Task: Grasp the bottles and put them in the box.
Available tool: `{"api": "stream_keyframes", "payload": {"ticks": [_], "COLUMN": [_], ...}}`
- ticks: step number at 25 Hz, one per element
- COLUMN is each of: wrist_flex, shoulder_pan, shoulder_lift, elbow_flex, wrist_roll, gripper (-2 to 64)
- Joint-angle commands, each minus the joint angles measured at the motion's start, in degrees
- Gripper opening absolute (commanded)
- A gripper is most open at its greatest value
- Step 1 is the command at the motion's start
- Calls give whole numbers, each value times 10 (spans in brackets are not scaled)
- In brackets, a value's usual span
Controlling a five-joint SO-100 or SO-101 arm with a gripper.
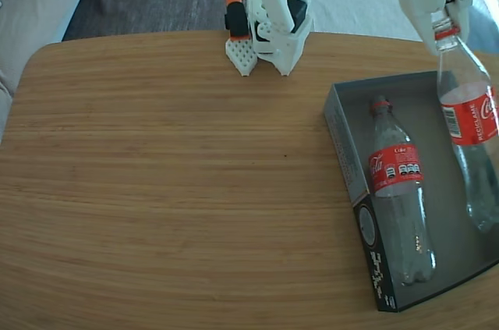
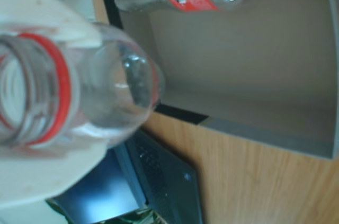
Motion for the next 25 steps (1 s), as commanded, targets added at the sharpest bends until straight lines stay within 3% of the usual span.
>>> {"api": "stream_keyframes", "payload": {"ticks": [1, 11, 25], "wrist_flex": [-10, -33, -33], "shoulder_pan": [-7, 1, 62], "shoulder_lift": [-7, -67, -189], "elbow_flex": [1, -14, -106], "wrist_roll": [1, 0, 1], "gripper": [-3, -3, -3]}}
